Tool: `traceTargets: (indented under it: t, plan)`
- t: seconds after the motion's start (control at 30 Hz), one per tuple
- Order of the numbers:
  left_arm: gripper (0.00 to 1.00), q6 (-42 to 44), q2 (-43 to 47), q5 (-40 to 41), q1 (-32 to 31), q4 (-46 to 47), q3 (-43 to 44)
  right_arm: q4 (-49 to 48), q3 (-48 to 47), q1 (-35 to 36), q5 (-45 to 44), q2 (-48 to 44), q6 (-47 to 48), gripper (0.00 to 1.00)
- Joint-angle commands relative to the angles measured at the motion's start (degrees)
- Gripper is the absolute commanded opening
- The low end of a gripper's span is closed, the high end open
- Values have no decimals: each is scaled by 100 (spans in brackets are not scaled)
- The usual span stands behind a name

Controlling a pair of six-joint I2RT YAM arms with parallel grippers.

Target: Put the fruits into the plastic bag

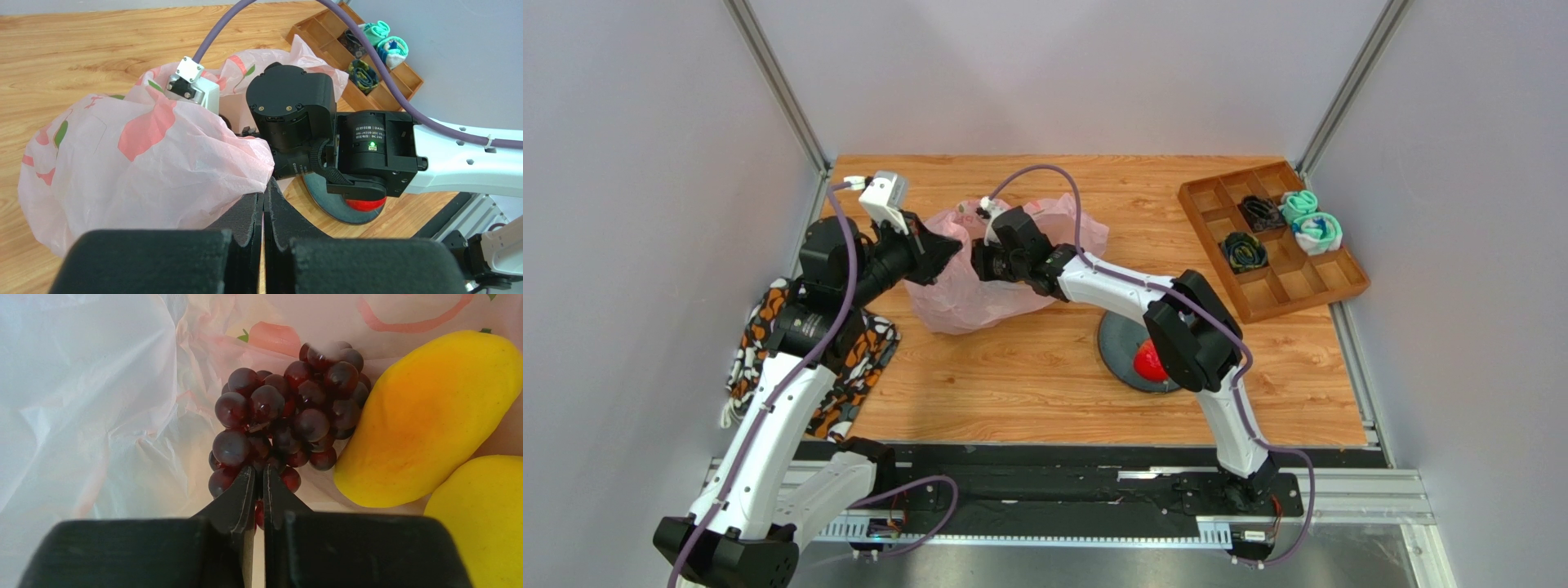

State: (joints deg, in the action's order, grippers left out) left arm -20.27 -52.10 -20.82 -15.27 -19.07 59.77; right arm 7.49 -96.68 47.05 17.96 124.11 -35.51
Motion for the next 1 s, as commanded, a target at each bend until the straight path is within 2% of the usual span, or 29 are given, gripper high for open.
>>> traceTargets:
  t: [0.0, 0.07, 0.1, 0.17, 0.2, 0.3, 0.7, 0.97]
  plan:
    - [0, 23, 7, 8, 24, 88, 255, -72, -35, -11, -178, -124, 158, 14]
    - [0, 23, 6, 8, 24, 88, 255, -63, -17, -11, -187, -142, 176, 20]
    - [0, 23, 6, 8, 24, 88, 255, -80, -8, -3, -196, -142, 176, 28]
    - [0, 32, 6, -1, 24, 88, 255, -72, 0, -3, -196, -177, 176, 36]
    - [0, 23, 6, -1, 24, 88, 246, -72, 0, -11, -222, -186, 184, 46]
    - [0, 23, 6, 8, 24, 88, 255, -81, 18, -11, -240, -221, 193, 56]
    - [0, 23, 7, 8, 24, 79, 255, -186, 237, -11, -187, -660, 193, 60]
    - [0, 23, 42, 52, 32, 88, 237, -90, 791, -11, -643, -1783, 465, 66]
